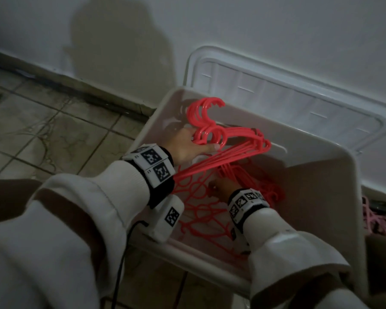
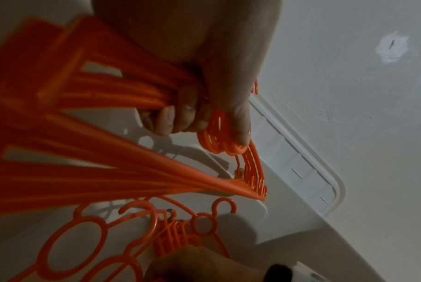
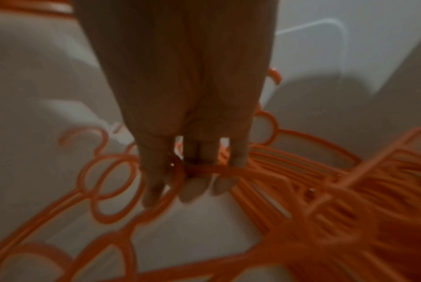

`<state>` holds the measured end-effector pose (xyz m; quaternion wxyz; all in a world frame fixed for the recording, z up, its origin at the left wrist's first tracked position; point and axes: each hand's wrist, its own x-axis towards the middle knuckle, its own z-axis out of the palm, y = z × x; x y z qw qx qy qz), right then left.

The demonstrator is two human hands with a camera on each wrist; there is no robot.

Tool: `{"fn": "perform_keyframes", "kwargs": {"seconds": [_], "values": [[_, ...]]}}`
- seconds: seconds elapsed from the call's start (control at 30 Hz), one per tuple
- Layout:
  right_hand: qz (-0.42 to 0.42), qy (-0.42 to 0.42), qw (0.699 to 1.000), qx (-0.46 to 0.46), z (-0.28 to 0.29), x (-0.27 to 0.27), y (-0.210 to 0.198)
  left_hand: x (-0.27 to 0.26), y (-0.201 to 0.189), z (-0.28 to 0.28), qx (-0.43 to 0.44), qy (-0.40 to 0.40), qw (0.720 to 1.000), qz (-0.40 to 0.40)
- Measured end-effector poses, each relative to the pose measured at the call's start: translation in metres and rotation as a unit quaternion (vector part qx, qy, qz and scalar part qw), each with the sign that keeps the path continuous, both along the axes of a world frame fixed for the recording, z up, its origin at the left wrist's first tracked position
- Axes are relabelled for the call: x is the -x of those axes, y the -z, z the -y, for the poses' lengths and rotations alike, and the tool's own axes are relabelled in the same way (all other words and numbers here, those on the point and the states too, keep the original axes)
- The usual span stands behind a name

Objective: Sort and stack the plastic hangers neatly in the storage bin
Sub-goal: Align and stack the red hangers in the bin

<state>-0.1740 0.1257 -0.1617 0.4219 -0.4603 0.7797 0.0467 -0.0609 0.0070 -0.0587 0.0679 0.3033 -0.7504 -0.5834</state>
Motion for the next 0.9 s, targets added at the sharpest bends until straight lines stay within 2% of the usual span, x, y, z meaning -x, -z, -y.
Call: {"fn": "perform_keyframes", "kwargs": {"seconds": [0.1, 0.3, 0.5, 0.7, 0.9], "values": [[0.035, -0.016, 0.997, 0.061, -0.007, 0.006, -0.014, -0.001, -0.003, 0.000, 0.011, -0.003, 1.000, 0.007], [0.009, -0.008, 0.991, 0.132, -0.021, 0.013, -0.059, -0.006, -0.007, 0.000, 0.032, -0.016, 0.999, 0.006], [-0.043, -0.037, 0.994, 0.096, -0.044, 0.015, -0.113, -0.012, -0.017, 0.000, 0.054, -0.026, 0.998, -0.002], [-0.176, -0.073, 0.982, 0.019, -0.060, 0.010, -0.147, -0.021, -0.034, 0.000, 0.220, -0.016, 0.975, -0.010], [-0.245, -0.115, 0.963, -0.001, -0.063, -0.012, -0.158, -0.024, -0.035, -0.004, 0.266, -0.022, 0.964, -0.001]]}}
